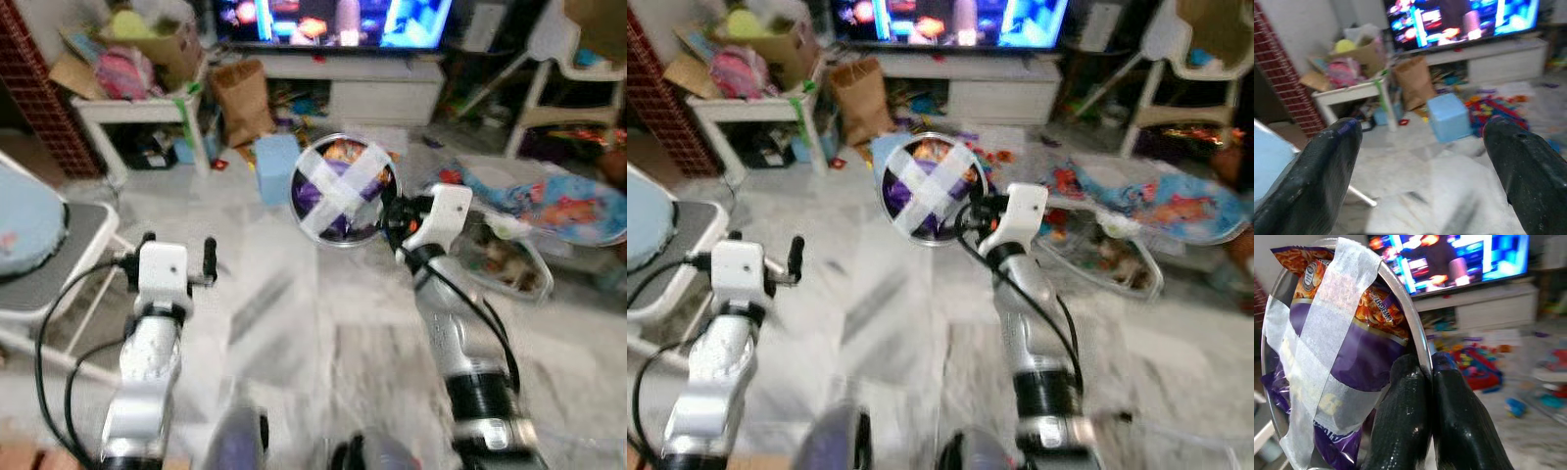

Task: Restocking fridge

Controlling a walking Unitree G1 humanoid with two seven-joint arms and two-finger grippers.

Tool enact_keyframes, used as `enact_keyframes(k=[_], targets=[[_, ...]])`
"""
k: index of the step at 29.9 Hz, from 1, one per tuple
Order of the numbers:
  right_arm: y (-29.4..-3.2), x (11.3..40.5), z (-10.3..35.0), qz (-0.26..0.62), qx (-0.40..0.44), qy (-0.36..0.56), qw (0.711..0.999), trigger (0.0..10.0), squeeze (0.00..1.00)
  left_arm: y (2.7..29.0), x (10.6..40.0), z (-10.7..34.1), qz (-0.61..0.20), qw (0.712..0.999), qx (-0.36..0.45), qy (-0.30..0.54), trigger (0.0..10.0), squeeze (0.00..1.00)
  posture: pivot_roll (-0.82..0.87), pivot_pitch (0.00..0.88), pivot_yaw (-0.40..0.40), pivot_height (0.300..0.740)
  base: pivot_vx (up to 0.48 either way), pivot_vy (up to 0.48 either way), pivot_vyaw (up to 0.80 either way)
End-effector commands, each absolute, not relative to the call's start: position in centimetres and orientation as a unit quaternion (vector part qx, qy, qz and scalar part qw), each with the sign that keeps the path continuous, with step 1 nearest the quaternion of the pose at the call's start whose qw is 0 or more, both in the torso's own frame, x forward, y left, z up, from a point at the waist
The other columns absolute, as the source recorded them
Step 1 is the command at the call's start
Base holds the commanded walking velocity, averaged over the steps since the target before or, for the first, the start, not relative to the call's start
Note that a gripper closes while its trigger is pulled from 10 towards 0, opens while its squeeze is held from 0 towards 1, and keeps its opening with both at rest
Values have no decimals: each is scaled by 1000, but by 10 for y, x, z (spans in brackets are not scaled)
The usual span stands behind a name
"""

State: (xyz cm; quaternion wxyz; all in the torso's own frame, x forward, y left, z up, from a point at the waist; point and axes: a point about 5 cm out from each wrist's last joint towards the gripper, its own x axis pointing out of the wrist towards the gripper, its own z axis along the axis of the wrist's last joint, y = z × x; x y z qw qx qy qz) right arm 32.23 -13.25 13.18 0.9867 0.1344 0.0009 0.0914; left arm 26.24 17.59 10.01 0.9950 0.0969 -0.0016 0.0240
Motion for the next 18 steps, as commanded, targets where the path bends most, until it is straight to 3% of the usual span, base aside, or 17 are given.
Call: enact_keyframes(k=[1, 7, 9, 14, 18], targets=[[-130, 324, 138, 89, 143, -12, 986, 10000, 0, 182, 263, 102, 35, 995, 93, -1, 10000, 0, 67, 50, -45, 740, -390, 0, 0], [-130, 324, 139, 89, 145, -13, 985, 10000, 0, 182, 263, 104, 33, 995, 97, -4, 10000, 0, 66, 51, -42, 740, -377, 0, 0], [-130, 324, 140, 94, 143, -16, 985, 10000, 0, 181, 263, 105, 32, 994, 102, -7, 10000, 0, 64, 58, -44, 740, 0, 0, 0], [-128, 322, 142, 107, 125, -20, 986, 10000, 0, 184, 262, 104, 49, 993, 110, -10, 10000, 0, 62, 67, -50, 740, 0, 0, 800], [-125, 320, 139, 110, 130, -15, 985, 10000, 0, 205, 261, 95, 119, 983, 136, 20, 10000, 0, 63, 70, -50, 740, 0, 0, 800]])
